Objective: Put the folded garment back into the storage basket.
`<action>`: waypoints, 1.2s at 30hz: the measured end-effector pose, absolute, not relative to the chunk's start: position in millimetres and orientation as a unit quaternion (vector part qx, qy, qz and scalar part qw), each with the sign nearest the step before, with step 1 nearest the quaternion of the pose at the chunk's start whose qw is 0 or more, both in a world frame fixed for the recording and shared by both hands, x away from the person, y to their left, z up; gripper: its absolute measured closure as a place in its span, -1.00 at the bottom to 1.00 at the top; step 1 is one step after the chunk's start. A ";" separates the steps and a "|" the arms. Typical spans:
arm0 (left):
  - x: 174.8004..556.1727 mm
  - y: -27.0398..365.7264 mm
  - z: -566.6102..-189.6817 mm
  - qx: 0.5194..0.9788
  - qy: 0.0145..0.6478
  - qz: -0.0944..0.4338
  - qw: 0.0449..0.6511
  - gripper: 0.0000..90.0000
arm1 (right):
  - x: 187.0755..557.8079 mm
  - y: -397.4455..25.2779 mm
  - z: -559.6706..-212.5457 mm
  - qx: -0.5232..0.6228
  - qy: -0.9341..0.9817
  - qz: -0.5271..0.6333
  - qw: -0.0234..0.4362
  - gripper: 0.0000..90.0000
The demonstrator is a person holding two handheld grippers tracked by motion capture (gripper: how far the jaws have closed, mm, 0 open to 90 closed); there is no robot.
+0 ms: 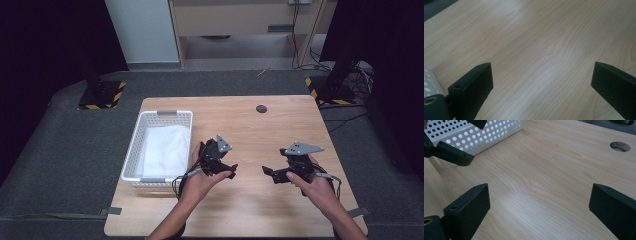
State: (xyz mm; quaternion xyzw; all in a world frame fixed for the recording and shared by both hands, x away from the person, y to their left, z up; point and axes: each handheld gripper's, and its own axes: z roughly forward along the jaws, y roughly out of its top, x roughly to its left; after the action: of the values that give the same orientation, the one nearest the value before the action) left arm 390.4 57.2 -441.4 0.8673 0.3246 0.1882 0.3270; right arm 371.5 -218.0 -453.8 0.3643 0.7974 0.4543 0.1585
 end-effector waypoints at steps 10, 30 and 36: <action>388.9 48.5 -453.3 0.873 0.319 0.183 0.320 -0.92 | 368.4 -231.9 -462.9 0.376 0.793 0.451 0.164 -0.92; 391.7 58.1 -507.3 0.861 0.364 0.166 0.315 -0.93 | 384.4 -265.2 -508.7 0.475 0.768 0.400 0.155 -0.92; 391.4 61.8 -518.7 0.856 0.375 0.156 0.318 -0.93 | 388.3 -263.4 -519.7 0.484 0.774 0.380 0.146 -0.93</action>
State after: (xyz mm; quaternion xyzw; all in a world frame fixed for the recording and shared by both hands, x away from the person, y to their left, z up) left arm 391.4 61.8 -518.7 0.8564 0.3755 0.1558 0.3183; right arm 388.3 -263.4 -519.7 0.4839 0.7745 0.3803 0.1464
